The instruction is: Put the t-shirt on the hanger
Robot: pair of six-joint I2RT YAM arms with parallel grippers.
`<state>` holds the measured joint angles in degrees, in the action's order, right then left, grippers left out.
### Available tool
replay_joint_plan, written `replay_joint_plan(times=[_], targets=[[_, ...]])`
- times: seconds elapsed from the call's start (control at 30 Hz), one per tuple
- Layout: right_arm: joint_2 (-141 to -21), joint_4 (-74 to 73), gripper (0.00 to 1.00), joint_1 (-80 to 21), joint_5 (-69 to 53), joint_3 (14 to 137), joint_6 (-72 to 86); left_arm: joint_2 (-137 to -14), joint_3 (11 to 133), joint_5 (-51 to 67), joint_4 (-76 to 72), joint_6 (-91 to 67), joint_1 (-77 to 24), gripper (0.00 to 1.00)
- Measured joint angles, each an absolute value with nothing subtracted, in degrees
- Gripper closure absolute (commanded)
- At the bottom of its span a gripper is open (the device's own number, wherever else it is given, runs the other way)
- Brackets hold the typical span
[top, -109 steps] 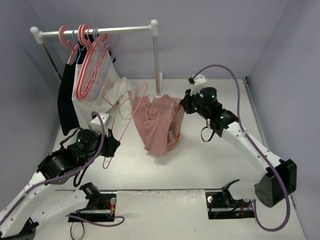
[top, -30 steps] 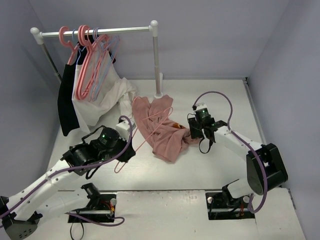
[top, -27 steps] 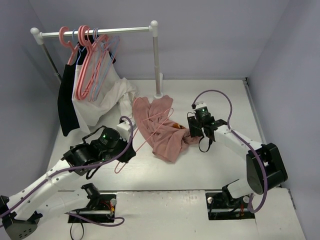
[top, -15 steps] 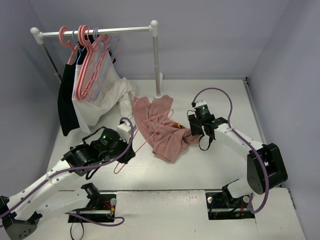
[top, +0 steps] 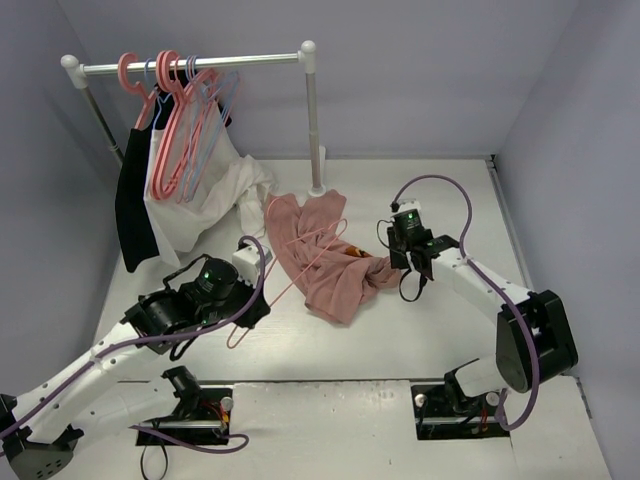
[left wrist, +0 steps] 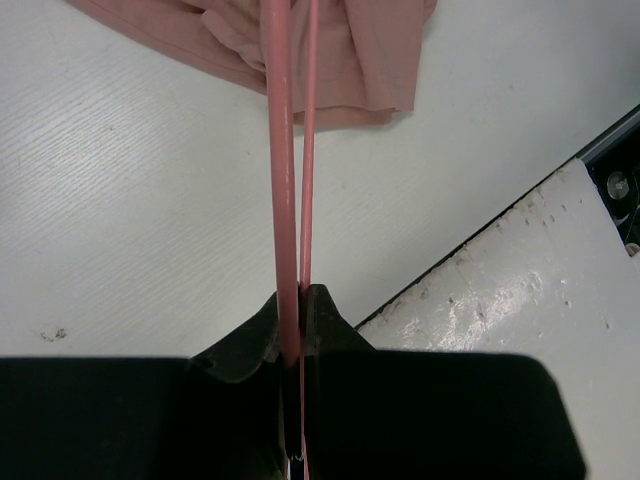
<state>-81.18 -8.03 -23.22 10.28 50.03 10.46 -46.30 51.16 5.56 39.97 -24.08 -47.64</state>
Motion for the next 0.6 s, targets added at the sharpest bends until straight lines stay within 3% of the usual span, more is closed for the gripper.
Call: replay_joint_plan(times=[0.6], targets=[[-86.17,-6.88,0.68,-23.22,8.14,48.18,11.94,-46.50,50.87,5.56,39.95,-24.01,-47.64,1.00]])
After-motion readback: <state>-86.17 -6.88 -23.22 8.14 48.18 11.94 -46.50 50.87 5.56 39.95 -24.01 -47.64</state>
